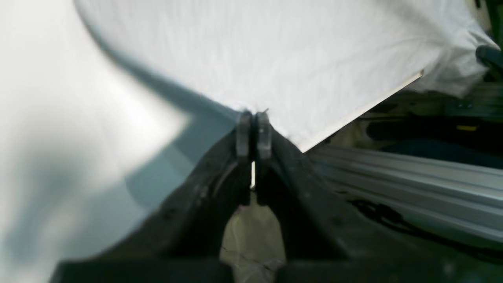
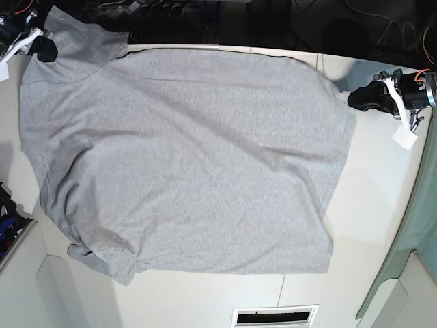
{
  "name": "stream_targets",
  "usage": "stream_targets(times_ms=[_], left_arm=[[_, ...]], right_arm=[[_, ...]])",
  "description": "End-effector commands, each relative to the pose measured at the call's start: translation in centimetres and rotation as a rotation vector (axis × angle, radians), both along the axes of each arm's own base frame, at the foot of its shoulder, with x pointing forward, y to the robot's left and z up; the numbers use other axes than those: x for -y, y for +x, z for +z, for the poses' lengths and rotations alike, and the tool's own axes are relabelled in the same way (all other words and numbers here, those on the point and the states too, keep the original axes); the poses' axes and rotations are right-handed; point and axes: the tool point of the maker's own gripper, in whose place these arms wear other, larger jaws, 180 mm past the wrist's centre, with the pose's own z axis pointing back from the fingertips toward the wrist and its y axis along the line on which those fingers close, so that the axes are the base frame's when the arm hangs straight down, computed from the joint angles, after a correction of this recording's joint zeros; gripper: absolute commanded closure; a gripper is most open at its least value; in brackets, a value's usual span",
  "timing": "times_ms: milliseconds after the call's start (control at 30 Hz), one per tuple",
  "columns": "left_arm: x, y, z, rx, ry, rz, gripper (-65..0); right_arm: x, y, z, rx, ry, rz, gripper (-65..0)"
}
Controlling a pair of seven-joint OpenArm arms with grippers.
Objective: Layout the t-shirt on the table in an organized manner, then fold the t-shirt properly
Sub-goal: 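Grasp the shirt side edge with both grippers and fold it over the body, then release the folded edge with both grippers and lift away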
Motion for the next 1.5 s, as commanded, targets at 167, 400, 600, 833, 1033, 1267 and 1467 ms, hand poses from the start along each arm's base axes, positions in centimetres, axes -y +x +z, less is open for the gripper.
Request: stream_targets(times_ms=[167,400,600,833,1033,1267,1467], left_arm=[[-1.7,1.3,3.4,0.084,-0.02,0.041,0.0],[-2.6,2.6,5.1,0.147,-0.048,0.096,0.0],[-4.0,4.6,4.7,0.289,0.061,0.158,0.0],[-3.4,6.6,3.8,0.352,0.084,0.201,0.0],[-4.0,9.5,2.3,0.353,0.077,0.256,0.0],[-4.5,12.5,0.4,0.35,0.112,0.266,0.0],[-4.5,13.0,-1.8,0.293,0.117,0.285,0.0]], right_arm=[[2.5,0.5,3.7,0.093,-0.08,-0.022,0.0],[3.3,3.0,5.5,0.189,-0.125,-0.033,0.0],[4.0,8.4,7.7,0.327,-0.154,-0.049,0.0],[3.0,13.5,6.3,0.335,-0.131,0.023,0.0],[2.3,18.2,4.2,0.326,-0.099,0.029,0.0],[1.1,23.4,3.3,0.329,-0.086,0.049,0.0],[0.5,24.9,2.6,0.314,-0.097,0.07,0.0]])
